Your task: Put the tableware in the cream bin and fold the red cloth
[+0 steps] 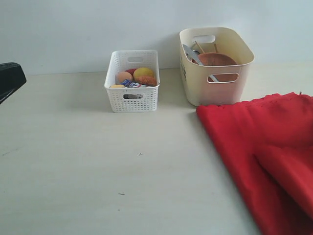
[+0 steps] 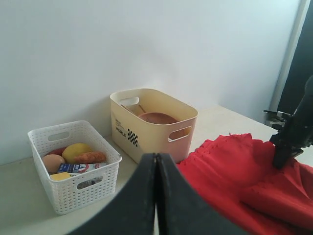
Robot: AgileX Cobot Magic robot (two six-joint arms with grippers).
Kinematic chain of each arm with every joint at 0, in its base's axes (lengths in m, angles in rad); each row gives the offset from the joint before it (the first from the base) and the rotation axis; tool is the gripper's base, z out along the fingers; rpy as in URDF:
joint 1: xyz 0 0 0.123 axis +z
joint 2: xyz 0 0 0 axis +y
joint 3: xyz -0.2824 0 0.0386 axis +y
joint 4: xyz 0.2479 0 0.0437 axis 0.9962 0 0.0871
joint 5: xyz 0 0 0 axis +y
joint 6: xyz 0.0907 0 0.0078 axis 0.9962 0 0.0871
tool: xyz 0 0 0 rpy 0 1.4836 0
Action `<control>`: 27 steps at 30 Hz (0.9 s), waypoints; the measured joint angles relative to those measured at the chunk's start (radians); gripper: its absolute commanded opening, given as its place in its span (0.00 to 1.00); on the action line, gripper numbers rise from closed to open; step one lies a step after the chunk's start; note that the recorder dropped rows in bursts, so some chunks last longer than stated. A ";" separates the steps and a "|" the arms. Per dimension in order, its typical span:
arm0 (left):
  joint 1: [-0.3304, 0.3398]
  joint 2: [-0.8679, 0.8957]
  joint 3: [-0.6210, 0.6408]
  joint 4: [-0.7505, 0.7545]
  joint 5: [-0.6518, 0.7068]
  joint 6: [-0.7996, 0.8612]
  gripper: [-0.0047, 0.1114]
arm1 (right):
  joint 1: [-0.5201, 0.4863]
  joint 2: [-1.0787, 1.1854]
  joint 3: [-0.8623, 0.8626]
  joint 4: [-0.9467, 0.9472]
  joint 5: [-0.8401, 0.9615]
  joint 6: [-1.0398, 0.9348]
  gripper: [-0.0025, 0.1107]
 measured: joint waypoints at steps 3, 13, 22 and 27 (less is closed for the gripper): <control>0.000 0.000 0.000 0.000 0.000 0.000 0.04 | -0.057 -0.002 0.001 0.014 -0.001 0.004 0.02; 0.000 0.000 0.000 0.000 0.004 0.000 0.04 | -0.097 -0.002 0.001 0.045 -0.006 0.004 0.02; 0.000 0.000 0.000 0.000 0.006 0.000 0.04 | -0.097 -0.002 0.001 0.048 -0.006 0.004 0.02; 0.000 0.000 0.000 0.000 0.006 0.000 0.04 | -0.097 -0.002 0.001 0.050 -0.006 0.004 0.02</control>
